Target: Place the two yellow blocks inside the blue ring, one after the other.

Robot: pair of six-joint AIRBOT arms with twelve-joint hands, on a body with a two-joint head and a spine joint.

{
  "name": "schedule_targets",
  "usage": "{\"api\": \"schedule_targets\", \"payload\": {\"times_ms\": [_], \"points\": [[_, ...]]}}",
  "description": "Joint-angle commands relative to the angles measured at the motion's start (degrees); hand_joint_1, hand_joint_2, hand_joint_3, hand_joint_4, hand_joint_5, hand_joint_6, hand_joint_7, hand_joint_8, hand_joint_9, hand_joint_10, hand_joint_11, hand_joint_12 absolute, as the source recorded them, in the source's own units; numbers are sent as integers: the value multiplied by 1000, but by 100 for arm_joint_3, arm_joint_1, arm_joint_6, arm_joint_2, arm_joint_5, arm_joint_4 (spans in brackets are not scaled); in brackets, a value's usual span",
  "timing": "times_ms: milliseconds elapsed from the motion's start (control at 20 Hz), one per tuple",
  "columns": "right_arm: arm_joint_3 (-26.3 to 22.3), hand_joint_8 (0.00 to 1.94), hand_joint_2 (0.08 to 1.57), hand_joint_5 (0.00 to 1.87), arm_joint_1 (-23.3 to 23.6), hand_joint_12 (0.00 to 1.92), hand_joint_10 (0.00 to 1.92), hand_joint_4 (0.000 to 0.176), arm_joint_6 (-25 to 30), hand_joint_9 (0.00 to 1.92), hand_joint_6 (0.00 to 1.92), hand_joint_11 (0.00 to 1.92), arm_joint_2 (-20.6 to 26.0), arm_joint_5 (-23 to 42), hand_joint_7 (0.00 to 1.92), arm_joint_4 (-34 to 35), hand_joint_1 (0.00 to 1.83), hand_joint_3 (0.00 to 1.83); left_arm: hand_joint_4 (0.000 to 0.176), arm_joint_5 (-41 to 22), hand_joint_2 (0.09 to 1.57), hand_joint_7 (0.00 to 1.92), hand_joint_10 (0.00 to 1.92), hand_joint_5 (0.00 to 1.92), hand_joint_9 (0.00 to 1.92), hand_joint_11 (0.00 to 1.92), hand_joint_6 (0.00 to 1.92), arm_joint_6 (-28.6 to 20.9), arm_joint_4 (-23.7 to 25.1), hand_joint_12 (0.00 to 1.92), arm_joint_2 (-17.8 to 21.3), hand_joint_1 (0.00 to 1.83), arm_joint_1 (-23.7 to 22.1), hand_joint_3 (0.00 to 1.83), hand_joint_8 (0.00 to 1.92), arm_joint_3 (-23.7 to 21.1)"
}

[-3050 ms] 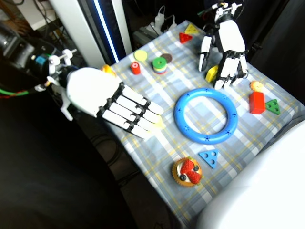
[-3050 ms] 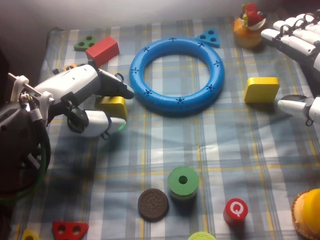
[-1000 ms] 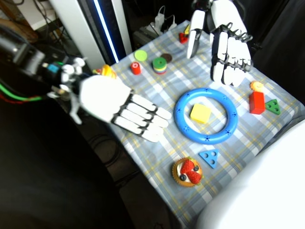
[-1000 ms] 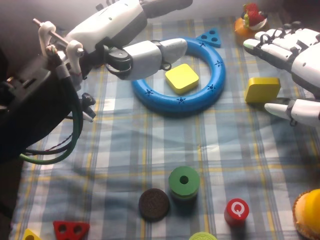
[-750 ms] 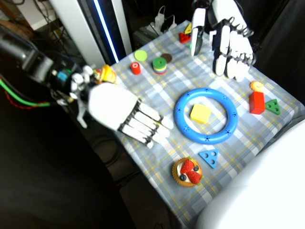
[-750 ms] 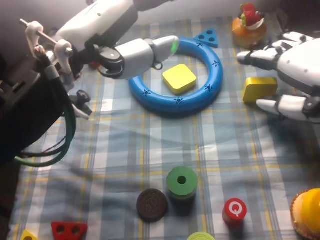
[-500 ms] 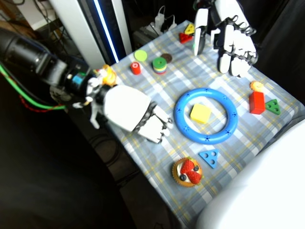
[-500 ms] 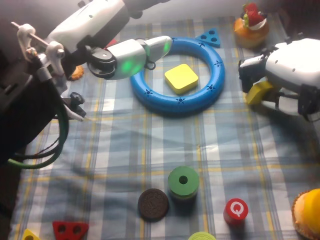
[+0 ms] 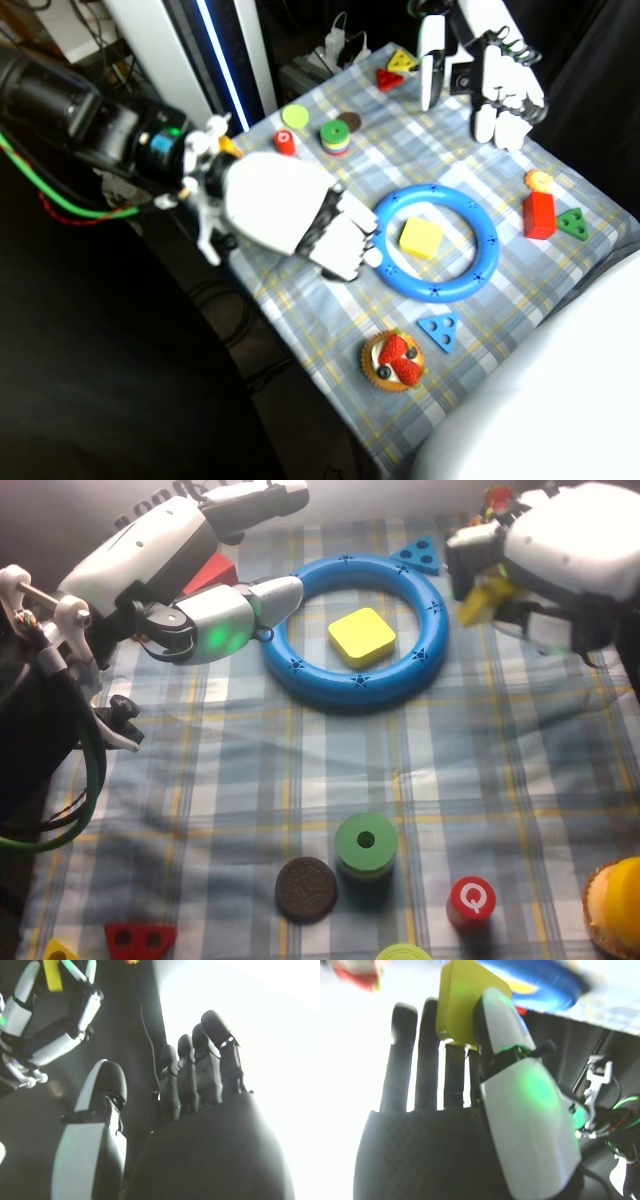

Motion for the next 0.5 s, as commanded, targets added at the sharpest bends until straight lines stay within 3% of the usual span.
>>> {"api": "schedule_targets", "payload": {"times_ms": [0,50,100,150,250,400,450], "points": [[82,1484,1296,587,154,1832,1399,0,-4,560,1488,287,-97,514,740,-144,1124,4,0,-667,1356,261,57,374,225,0,7,-26,114,1091,30,697,-8,0,3,17],[297,1489,1307,573,363,1803,1365,0,-4,526,1526,234,-336,316,721,-197,1111,2,0,-656,1355,274,57,386,247,0,8,-26,26,1156,30,711,54,0,5,37],[427,1497,1296,584,468,1842,1415,0,-5,564,1463,310,-481,195,755,-239,1133,0,22,-638,1370,282,57,383,259,0,5,-26,-39,1168,27,648,82,6,6,60],[530,1378,1258,619,545,1722,1534,0,-5,641,1398,344,-596,100,793,-262,1293,0,1,-614,1379,301,48,411,267,0,9,-26,-86,1124,18,654,95,4,6,85],[784,1417,1255,629,706,1685,1603,0,-16,663,1336,482,-883,-125,757,-316,1329,1,0,-593,1379,321,38,420,283,0,5,-26,-164,1056,10,708,126,1,4,111],[1106,1429,1249,663,804,1748,1638,0,-37,694,1238,442,-1238,-409,750,-317,1329,0,0,-586,1370,346,30,424,314,0,2,-26,-172,1106,-14,742,126,0,3,142],[1154,1402,1246,667,804,1775,1665,0,-38,678,1208,352,-1291,-463,780,-317,1335,0,0,-576,1374,334,25,420,311,0,0,-26,-172,1110,-25,705,120,2,3,153]]}}
